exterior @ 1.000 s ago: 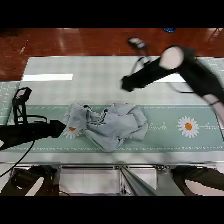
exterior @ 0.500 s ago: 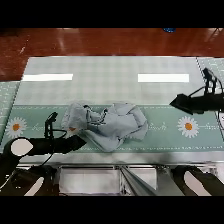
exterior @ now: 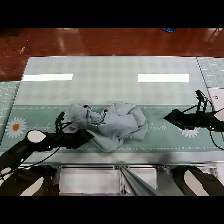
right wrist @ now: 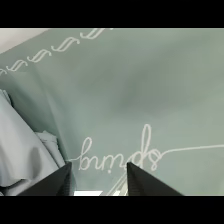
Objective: Fold the shirts.
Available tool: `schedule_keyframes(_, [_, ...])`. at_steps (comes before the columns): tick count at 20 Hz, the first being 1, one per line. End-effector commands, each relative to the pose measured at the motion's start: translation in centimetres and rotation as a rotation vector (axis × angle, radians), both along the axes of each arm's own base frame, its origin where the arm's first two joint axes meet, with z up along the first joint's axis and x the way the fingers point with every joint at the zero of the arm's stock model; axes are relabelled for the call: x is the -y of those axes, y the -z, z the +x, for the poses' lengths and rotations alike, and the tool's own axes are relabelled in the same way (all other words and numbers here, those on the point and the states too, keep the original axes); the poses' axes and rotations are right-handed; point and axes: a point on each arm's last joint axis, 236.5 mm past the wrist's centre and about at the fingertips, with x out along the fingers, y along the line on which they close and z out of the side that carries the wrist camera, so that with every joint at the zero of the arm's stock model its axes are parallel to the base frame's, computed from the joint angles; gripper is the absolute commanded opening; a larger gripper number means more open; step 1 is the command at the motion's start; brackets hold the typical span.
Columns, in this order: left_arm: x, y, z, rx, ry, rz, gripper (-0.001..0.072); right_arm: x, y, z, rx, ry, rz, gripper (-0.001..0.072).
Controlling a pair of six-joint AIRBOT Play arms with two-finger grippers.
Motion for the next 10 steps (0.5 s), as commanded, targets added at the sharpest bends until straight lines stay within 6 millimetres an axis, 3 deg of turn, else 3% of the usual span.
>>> schedule_keyframes(1, [2.0, 0.7, 1.5, 0.015, 0.036, 0.015, 0.0509, -0.4, 0.1, -0.2, 0.005, -0.024, 0.005, 0.0407])
schedule_keyframes(4, [4.4, 1.0, 2.4, 0.029, 0.123, 0.033, 0.0476, -1.6, 0.4, -0.9, 0.000, -0.109, -0.018, 0.0407])
schedule_keyframes(5, [5.0, 0.9, 2.3, 0.025, 0.165, 0.024, 0.0171, -2.3, 0.4, -1.2, -0.001, -0.140, -0.020, 0.0407])
schedule_keyframes(6, [5.7, 0.5, 2.5, 0.030, 0.204, 0.008, 0.0026, -2.9, 0.5, -1.4, -0.004, -0.161, -0.021, 0.0407])
schedule_keyframes(10, [7.0, -2.2, 3.9, 0.104, 0.278, -0.044, 0.0017, -5.1, 1.8, -2.4, -0.089, -0.193, 0.022, 0.0407])
